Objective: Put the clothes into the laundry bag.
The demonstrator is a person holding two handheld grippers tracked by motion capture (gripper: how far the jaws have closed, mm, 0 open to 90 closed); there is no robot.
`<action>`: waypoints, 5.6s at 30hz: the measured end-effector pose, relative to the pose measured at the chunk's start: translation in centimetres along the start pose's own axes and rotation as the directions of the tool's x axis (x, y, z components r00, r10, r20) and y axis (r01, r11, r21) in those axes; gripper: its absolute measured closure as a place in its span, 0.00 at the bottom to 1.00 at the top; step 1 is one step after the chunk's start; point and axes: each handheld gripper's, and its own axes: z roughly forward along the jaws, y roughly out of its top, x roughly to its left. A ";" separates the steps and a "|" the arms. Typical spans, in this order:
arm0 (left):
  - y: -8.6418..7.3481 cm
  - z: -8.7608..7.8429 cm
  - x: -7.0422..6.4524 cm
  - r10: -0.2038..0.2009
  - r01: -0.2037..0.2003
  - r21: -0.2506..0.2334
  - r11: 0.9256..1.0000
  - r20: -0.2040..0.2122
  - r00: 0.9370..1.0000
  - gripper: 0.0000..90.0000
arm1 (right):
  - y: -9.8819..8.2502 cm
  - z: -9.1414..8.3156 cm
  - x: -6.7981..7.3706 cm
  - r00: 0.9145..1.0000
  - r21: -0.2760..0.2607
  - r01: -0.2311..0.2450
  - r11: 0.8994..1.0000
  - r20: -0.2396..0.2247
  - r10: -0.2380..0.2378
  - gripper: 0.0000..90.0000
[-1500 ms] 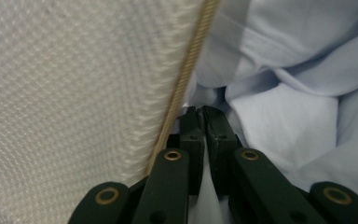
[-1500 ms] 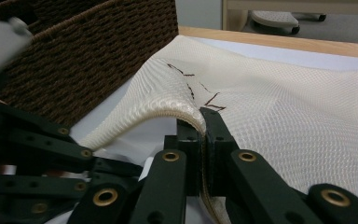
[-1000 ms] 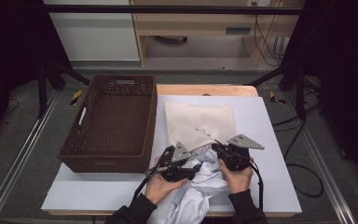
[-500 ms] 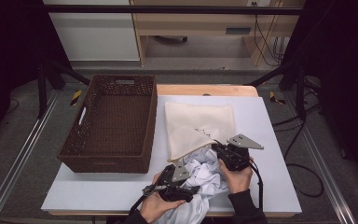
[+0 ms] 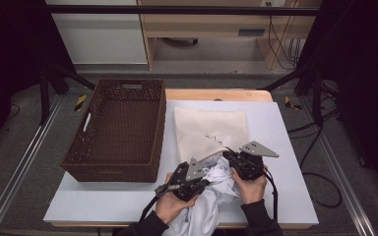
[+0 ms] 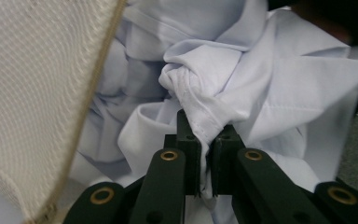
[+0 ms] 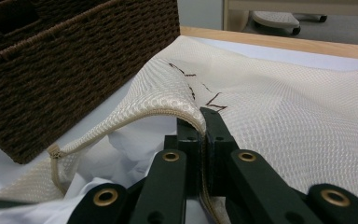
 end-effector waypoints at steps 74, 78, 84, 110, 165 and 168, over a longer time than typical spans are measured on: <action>-0.4 2.1 0.3 -0.051 0.051 -0.012 0.999 -0.097 0.994 0.98 | 0.1 -0.1 0.3 1.000 -0.003 0.007 1.000 -0.014 -0.007 0.97; 0.1 4.0 1.2 -0.055 0.055 -0.005 0.998 -0.159 0.986 0.97 | 0.2 -0.3 0.2 1.000 -0.010 0.002 1.000 -0.018 -0.002 0.97; -0.9 4.3 1.7 -0.044 0.038 -0.043 0.998 -0.150 0.988 0.88 | 0.1 -0.3 0.2 1.000 -0.003 0.002 1.000 -0.017 -0.002 0.97; -5.0 0.2 0.2 -0.024 0.030 0.134 0.990 -0.046 0.999 0.60 | 0.1 -0.3 0.2 1.000 0.003 0.009 1.000 -0.008 -0.009 0.97; -2.8 -4.8 1.0 -0.049 0.046 -0.051 0.998 -0.055 0.997 0.39 | 0.2 -0.5 0.0 1.000 0.000 0.002 1.000 -0.011 -0.002 0.97; -3.9 -4.1 1.2 -0.080 0.079 -0.021 0.997 -0.046 0.996 0.35 | 0.2 -0.4 0.1 1.000 0.002 0.001 1.000 -0.013 -0.001 0.97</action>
